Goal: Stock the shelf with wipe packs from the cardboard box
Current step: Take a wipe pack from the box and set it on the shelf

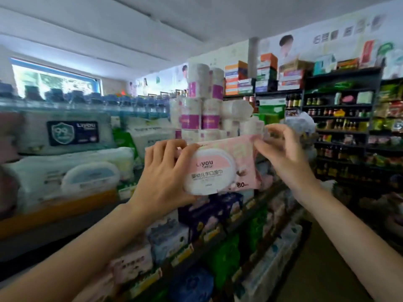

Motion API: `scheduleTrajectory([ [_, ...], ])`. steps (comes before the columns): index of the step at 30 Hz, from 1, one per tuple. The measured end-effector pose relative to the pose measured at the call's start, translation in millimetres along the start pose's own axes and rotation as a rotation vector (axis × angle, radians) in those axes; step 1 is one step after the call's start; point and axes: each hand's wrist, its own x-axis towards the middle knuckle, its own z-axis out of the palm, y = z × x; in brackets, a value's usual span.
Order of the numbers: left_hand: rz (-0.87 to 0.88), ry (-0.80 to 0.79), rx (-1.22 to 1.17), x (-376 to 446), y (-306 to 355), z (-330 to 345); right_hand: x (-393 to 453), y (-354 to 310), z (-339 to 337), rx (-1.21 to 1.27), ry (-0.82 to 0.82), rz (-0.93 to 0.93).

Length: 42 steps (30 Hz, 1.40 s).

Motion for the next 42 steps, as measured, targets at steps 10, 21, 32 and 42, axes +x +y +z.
scheduleTrajectory([
  [10,-0.179,0.152,0.219,18.8,-77.7,-43.6,-1.0,-28.1,127.0,0.489,-0.221,0.148],
  [21,0.080,0.124,0.587,91.0,-122.0,-87.6,103.0,-62.8,145.6,-0.570,0.164,-0.920],
  [32,0.026,-0.033,0.848,22.3,-154.7,-142.8,88.7,-90.8,227.6,-0.315,0.038,-1.161],
  [42,-0.283,-0.302,1.002,-54.9,-178.0,-238.6,26.4,-162.4,319.5,-0.080,-0.110,-1.271],
])
